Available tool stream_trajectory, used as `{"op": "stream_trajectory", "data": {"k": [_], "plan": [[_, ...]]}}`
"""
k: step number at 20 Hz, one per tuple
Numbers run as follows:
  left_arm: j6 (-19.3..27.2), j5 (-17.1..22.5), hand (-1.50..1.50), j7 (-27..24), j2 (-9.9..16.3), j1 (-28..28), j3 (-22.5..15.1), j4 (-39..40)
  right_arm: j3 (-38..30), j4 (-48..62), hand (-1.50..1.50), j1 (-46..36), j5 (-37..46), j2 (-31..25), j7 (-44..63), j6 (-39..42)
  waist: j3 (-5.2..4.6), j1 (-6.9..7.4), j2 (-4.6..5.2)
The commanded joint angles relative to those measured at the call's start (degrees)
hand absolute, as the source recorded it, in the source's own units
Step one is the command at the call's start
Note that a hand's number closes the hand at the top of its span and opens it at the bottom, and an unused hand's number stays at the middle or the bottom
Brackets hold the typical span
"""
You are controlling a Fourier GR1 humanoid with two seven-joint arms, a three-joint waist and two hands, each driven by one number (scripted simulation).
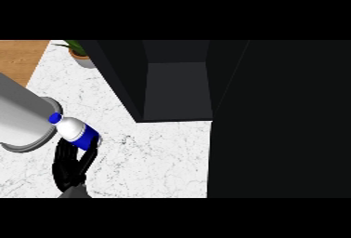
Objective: Pick up the bottled water, place it into the cabinet and close the cabinet
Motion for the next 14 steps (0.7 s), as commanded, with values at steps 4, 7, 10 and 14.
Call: {"op": "stream_trajectory", "data": {"k": [4,7,10,14], "plan": [[2.25,-3.85,1.50,-8.84,3.30,-5.96,0.93,14.84,-0.69,-7.14,-1.50,1.00,-1.44,-1.63,1.95,-0.16,-0.01,-0.19,0.41],[6.54,-4.93,1.50,-15.40,1.76,-5.01,1.55,16.18,1.49,-7.56,-1.50,4.25,1.82,-1.25,-0.24,-1.07,-0.01,-0.46,0.16],[9.18,-6.61,1.50,-17.62,4.23,-9.17,1.63,18.60,1.40,-8.69,-1.50,3.02,0.75,-1.98,1.87,-1.36,-0.06,-0.33,0.43],[-3.73,-16.97,1.50,-16.39,5.25,-7.20,-11.44,17.23,0.41,-5.64,-1.50,3.08,0.97,-3.20,-1.60,0.03,-0.02,-1.82,0.08]]}}
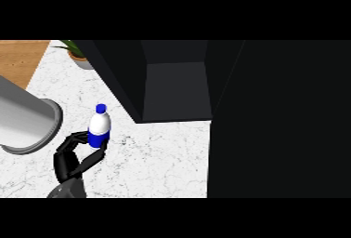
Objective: Pick up the bottled water, place it into the cabinet and close the cabinet
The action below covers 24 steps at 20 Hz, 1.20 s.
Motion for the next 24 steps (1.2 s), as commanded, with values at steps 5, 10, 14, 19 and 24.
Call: {"op": "stream_trajectory", "data": {"k": [5,10,14,19,24], "plan": [[-12.63,-13.11,1.50,-1.72,-4.20,1.14,-16.95,0.92,1.07,-4.02,-1.50,0.95,-0.02,-0.40,1.77,-0.61,-0.53,-0.03,0.12],[-15.27,-12.84,1.50,3.96,-4.59,-1.58,-18.71,-2.77,0.22,-7.08,-1.50,2.54,-1.00,-1.28,2.46,-1.27,-0.41,1.33,-0.15],[-14.16,-9.39,1.50,8.88,-7.50,-4.25,-23.25,-6.42,0.93,-5.44,-1.50,3.31,0.44,-1.33,-0.42,-1.02,-0.42,0.95,-0.28],[-11.92,-3.55,1.50,15.08,-7.60,-3.06,-29.10,-13.89,-1.90,-9.15,-1.50,6.57,-3.50,-3.18,1.39,-0.84,-0.40,1.23,-0.30],[0.04,3.48,1.50,23.86,-7.63,-4.63,-40.24,-22.08,-1.30,-5.33,-1.50,6.14,-2.31,-2.44,-2.73,-0.66,-0.41,0.66,-0.33]]}}
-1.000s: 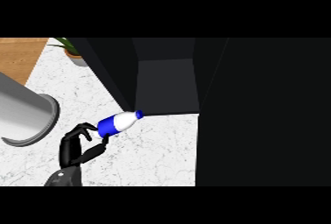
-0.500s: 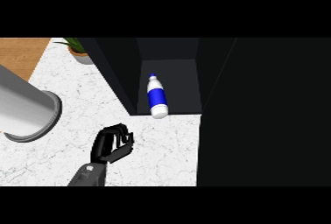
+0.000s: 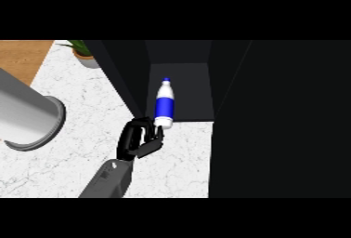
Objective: Pick up the bottled water, place it into the cabinet and close the cabinet
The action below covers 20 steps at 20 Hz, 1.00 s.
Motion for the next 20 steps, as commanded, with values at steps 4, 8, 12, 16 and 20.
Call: {"op": "stream_trajectory", "data": {"k": [4,8,12,16,20], "plan": [[12.67,8.05,1.50,14.23,-0.20,-7.94,-9.91,-7.86,-2.84,-6.73,-1.50,1.28,-4.15,-1.38,1.92,0.15,-0.03,-0.62,0.26],[18.25,11.07,1.50,16.94,-0.20,-13.97,-11.32,-6.53,-5.71,-7.81,-1.50,1.23,-7.27,-1.97,1.48,0.62,-0.02,-1.02,0.48],[20.58,12.40,1.50,17.10,-0.20,-19.42,-11.64,1.22,-6.65,-5.24,-1.50,0.38,-8.18,-1.71,0.22,1.38,-0.02,-1.26,0.73],[19.74,15.98,1.50,17.76,-0.20,-25.68,-8.71,7.78,-7.15,-5.88,-1.50,1.18,-7.22,-2.24,-0.22,2.24,-0.06,-2.05,1.03],[19.87,17.62,1.50,19.12,-0.20,-31.75,-4.53,13.64,-6.45,-3.83,-1.50,3.16,-5.90,-1.86,-3.30,3.83,-0.05,-2.33,1.00]]}}
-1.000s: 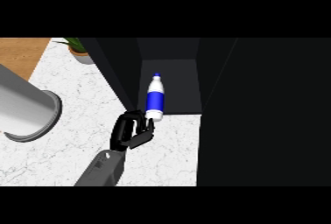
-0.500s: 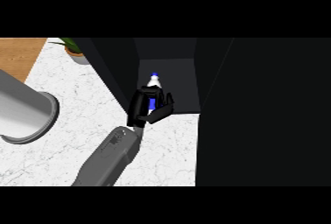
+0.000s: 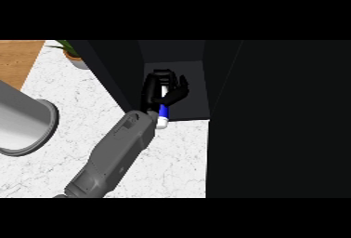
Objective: Pick up the bottled water, place it into the cabinet and close the cabinet
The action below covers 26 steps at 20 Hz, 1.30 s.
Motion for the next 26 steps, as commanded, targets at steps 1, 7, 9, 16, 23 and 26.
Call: {"op": "stream_trajectory", "data": {"k": [1,7,9,16,23,26], "plan": [[4.93,1.52,1.50,-0.21,-0.01,-6.84,1.88,7.32,-0.64,-2.62,-1.50,0.90,-3.70,-0.10,0.10,0.97,0.01,-1.06,0.29],[12.70,-3.40,1.50,-1.19,-0.01,-10.99,0.70,16.99,-1.48,-2.52,-1.50,-0.53,-4.80,-0.25,0.66,1.86,0.04,-0.51,0.69],[16.21,-5.76,1.50,-1.53,0.97,-12.61,-0.38,20.54,-2.48,-3.18,-1.50,0.79,-5.10,-0.67,-0.43,2.50,0.07,-1.65,0.91],[18.93,-6.73,-1.50,0.05,1.68,-17.67,0.92,27.93,-3.02,-3.32,-1.50,1.21,-4.65,-0.88,-0.64,3.88,-0.03,-1.26,0.93],[15.38,-3.34,-1.50,-8.52,0.86,-19.29,5.72,22.63,-4.56,-2.55,-1.50,0.67,-7.10,-1.04,-1.18,4.96,-0.11,-1.23,1.19],[9.45,0.35,1.50,-14.75,0.89,-17.81,9.88,17.47,-2.19,-3.78,-1.50,1.01,-4.84,0.13,-1.17,4.50,-0.23,-0.63,0.97]]}}
